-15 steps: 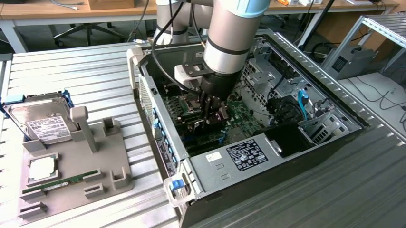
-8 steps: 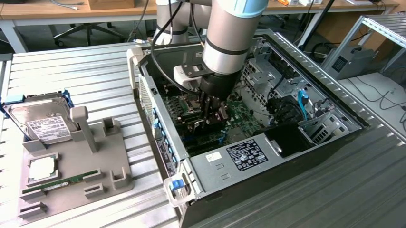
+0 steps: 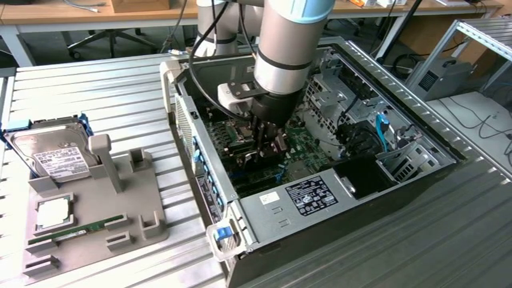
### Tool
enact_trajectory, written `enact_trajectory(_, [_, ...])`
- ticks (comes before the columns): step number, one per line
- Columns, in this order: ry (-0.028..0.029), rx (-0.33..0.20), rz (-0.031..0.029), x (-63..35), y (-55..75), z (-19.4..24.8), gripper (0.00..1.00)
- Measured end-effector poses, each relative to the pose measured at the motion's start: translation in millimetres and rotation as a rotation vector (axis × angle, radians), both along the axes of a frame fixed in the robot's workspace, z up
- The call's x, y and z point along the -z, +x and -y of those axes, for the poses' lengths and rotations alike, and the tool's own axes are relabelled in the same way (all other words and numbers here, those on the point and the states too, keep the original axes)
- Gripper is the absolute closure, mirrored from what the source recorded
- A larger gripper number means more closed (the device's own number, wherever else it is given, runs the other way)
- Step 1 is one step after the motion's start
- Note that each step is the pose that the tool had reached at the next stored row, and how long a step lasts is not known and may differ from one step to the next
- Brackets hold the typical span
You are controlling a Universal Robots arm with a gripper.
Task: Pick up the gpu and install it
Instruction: 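Insert the gpu into the slot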
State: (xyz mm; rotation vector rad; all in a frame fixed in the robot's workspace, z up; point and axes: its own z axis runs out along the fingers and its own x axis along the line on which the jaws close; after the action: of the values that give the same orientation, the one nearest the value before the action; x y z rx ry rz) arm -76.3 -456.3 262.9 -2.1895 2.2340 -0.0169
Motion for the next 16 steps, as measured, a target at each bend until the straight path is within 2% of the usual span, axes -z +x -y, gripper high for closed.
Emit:
enact_trajectory(4, [0.0002,0.000,0.0072,0.0,-0.3,0.0,0.74])
enact_trajectory(8, [0.0003,0.000,0.0100,-0.1,-1.1,0.0,0.74])
enact_trajectory(13, [0.0005,0.000,0.0206,0.0,-8.2,0.0,0.74])
enact_trajectory(16, [0.0008,0.000,0.0222,0.0,-9.5,0.0,0.74])
